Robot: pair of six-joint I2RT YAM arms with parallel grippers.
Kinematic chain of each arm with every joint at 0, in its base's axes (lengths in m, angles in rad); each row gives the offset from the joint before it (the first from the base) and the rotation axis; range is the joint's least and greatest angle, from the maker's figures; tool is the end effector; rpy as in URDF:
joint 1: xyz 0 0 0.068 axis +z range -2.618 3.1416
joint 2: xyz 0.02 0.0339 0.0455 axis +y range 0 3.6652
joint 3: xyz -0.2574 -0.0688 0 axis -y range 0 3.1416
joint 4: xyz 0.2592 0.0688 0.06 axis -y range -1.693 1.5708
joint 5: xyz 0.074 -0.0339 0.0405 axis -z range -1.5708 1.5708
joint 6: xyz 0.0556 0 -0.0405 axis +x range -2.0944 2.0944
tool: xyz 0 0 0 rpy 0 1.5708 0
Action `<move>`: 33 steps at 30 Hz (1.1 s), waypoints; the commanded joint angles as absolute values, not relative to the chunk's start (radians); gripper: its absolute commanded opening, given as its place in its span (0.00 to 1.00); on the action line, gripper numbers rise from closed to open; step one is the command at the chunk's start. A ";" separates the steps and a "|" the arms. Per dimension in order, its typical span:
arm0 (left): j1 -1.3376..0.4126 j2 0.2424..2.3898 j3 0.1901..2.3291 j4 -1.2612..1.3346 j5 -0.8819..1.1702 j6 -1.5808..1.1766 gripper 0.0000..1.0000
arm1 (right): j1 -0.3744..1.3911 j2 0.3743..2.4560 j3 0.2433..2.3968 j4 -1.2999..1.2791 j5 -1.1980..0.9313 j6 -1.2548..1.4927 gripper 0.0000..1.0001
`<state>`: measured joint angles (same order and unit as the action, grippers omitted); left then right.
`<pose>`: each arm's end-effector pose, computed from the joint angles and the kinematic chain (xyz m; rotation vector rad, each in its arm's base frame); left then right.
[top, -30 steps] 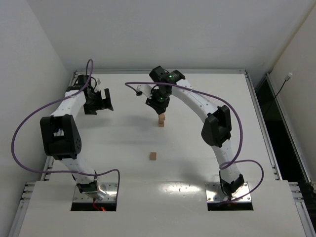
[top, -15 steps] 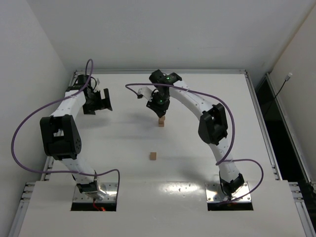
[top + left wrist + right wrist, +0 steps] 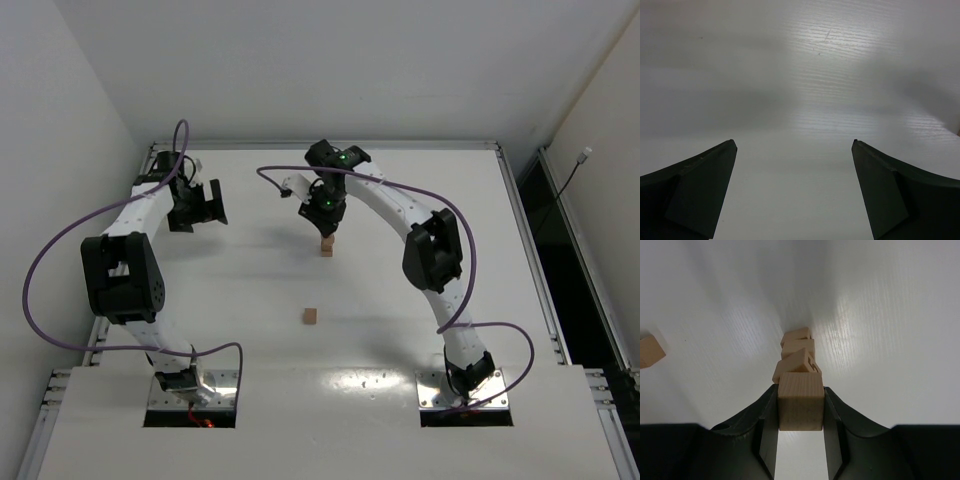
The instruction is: Build the wood block tower
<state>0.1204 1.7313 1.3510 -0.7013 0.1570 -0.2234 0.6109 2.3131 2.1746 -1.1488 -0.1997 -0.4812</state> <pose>0.3829 0.0376 0.2133 -0.4022 2.6209 -0.2423 0.3991 0.2929 0.2035 -1.5179 2.4193 0.3119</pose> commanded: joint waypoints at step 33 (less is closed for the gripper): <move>0.036 1.327 1.083 -0.613 0.354 0.037 1.00 | 0.531 1.614 1.700 -0.594 0.263 -0.155 0.99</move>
